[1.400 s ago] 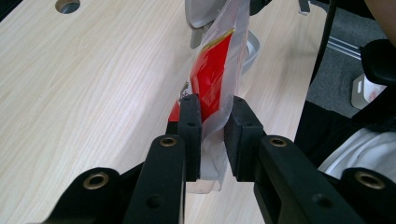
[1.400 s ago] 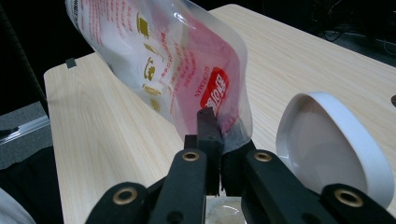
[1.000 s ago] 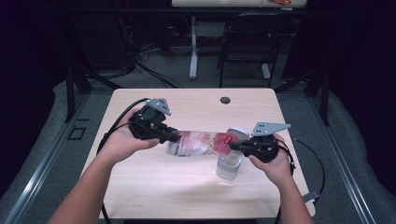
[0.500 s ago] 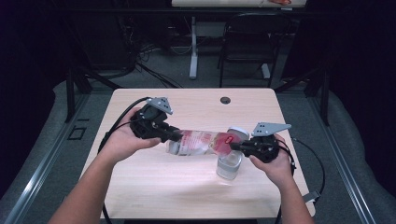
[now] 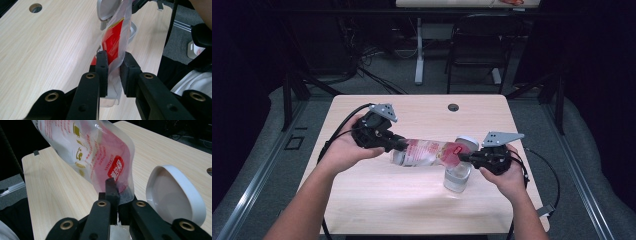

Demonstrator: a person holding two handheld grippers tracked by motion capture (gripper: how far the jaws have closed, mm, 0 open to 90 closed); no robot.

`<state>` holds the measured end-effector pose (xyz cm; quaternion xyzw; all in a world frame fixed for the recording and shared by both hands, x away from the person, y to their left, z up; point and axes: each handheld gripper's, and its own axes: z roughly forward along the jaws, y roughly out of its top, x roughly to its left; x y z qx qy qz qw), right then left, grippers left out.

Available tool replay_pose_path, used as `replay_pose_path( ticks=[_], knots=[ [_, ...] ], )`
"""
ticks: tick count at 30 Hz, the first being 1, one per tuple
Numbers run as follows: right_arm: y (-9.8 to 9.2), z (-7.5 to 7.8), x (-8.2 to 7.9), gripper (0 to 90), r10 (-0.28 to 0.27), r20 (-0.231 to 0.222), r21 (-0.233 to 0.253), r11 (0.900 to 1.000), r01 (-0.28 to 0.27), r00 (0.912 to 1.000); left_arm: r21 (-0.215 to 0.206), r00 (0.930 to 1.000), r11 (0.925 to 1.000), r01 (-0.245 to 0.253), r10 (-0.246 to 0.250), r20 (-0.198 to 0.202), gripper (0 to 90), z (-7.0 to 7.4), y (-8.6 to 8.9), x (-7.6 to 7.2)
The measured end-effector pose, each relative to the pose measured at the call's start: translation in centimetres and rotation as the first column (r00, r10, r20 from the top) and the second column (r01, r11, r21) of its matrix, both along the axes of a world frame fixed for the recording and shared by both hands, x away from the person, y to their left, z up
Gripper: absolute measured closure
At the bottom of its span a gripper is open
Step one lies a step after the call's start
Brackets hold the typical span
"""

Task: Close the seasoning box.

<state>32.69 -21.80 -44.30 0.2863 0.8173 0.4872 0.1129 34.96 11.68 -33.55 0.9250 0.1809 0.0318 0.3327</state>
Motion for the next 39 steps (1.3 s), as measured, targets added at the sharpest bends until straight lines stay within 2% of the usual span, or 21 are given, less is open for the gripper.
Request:
replay_pose_path(
  ticks=[39],
  knots=[
    [-0.45,0.37,-0.25,88.6,-0.013,0.010,-0.001,1.000,0.013,0.9999,-0.006,0.9999,0.9999,0.008,-0.008,0.008,78.6,0.63,-0.66,0.03]
  ],
)
